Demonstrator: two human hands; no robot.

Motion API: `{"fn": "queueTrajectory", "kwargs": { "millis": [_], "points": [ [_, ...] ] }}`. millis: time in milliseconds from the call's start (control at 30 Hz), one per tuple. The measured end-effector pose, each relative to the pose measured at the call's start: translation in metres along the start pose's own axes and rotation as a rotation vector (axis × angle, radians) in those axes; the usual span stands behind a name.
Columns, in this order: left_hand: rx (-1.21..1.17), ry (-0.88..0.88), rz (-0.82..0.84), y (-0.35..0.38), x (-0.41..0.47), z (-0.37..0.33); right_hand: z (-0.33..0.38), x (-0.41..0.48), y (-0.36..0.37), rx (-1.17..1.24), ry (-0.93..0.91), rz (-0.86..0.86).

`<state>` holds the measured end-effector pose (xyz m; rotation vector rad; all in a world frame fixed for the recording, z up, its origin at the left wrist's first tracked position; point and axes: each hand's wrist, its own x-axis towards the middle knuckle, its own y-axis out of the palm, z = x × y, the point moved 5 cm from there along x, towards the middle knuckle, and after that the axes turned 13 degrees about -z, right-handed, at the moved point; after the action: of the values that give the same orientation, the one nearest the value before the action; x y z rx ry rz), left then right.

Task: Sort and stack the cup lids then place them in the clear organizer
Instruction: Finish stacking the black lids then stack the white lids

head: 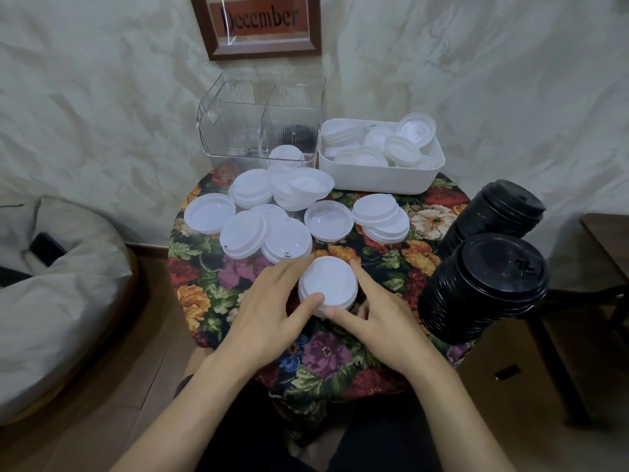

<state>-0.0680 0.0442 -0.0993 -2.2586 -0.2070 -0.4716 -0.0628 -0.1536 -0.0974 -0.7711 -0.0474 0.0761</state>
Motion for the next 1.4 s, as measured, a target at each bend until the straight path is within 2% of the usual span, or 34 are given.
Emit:
{"fn": "queueTrajectory", "kwargs": {
  "millis": [300, 400, 533, 667, 1067, 1133, 1233, 1400],
  "points": [
    [0.033, 0.017, -0.027, 0.001, 0.003, 0.006, 0.002, 0.002, 0.004, 0.006, -0.069, -0.022],
    [0.011, 0.023, -0.116, -0.007, 0.010, 0.008, 0.005, 0.003, 0.007, -0.055, -0.090, -0.065],
    [0.178, -0.011, -0.174, -0.013, 0.027, 0.023, 0.003, 0.001, 0.007, -0.074, -0.078, -0.078],
    [0.297, 0.054, -0.180, -0.008, 0.036, 0.031, 0.002, 0.000, 0.008, -0.070, -0.077, -0.081],
    [0.057, 0.088, -0.275, -0.022, 0.032, 0.006, 0.002, -0.001, 0.008, -0.043, -0.093, -0.092],
    [0.041, 0.131, -0.249, -0.025, 0.029, -0.002, 0.002, -0.001, 0.007, -0.027, -0.089, -0.106],
    [0.015, 0.171, -0.102, -0.023, 0.021, -0.005, 0.002, -0.002, 0.006, 0.038, -0.074, -0.121],
    [-0.089, 0.096, 0.094, -0.020, 0.013, 0.001, -0.003, 0.000, 0.008, 0.042, -0.034, -0.106]
  ]
}}
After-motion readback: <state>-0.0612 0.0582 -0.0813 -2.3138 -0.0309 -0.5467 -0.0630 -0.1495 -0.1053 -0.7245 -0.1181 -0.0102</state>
